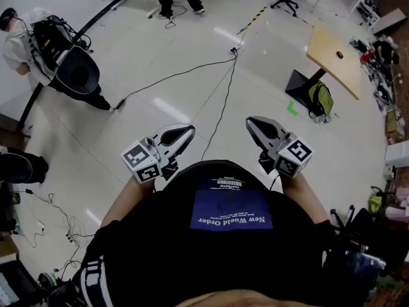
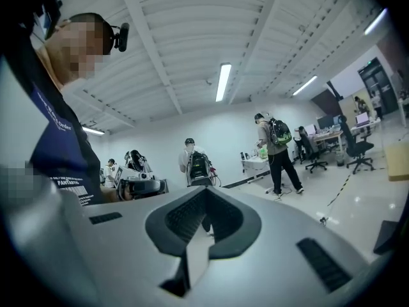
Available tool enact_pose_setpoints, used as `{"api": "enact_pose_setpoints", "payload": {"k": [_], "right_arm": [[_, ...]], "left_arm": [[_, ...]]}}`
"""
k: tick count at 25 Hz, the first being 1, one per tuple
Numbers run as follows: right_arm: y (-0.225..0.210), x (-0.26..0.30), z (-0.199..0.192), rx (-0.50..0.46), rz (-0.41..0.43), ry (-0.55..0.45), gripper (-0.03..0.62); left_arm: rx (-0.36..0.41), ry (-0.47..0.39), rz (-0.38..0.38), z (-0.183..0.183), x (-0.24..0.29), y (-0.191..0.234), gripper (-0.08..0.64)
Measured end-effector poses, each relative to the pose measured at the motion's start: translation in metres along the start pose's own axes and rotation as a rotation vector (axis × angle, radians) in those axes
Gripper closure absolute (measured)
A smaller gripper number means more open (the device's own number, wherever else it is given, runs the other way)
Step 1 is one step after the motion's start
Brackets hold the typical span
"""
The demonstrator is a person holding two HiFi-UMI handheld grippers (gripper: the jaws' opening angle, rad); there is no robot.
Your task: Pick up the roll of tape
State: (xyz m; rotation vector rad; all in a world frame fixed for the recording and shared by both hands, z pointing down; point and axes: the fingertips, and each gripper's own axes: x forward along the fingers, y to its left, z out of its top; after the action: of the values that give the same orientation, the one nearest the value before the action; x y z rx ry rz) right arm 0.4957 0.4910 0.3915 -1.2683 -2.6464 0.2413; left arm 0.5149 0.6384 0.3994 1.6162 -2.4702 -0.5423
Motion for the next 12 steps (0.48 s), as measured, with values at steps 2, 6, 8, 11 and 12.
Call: {"api": "enact_pose_setpoints", "payload": {"k": [2, 6, 8, 11, 12], "right_arm": [[-0.015, 0.020, 0.006, 0.004, -0.021, -0.003, 0.607], [-0.046, 0.053, 0.016, 0.012, -0.024, 0.005, 0.607], [-0.068, 0.064, 0.020, 0.016, -0.017, 0.007, 0.607], [-0.109, 0.072, 0.024, 0.006, 0.015, 0.009, 0.607], [-0.125, 0.073, 0.027, -0.006, 0.033, 0.009, 0.607]], "left_arm": [[-0.005, -0.006, 0.008, 0.008, 0.000, 0.025, 0.555], [-0.022, -0.007, 0.031, 0.017, 0.008, 0.069, 0.555], [-0.025, -0.004, 0.048, 0.022, 0.020, 0.088, 0.555], [-0.013, 0.000, 0.075, 0.028, 0.051, 0.110, 0.555], [-0.005, 0.001, 0.085, 0.030, 0.066, 0.118, 0.555]]}}
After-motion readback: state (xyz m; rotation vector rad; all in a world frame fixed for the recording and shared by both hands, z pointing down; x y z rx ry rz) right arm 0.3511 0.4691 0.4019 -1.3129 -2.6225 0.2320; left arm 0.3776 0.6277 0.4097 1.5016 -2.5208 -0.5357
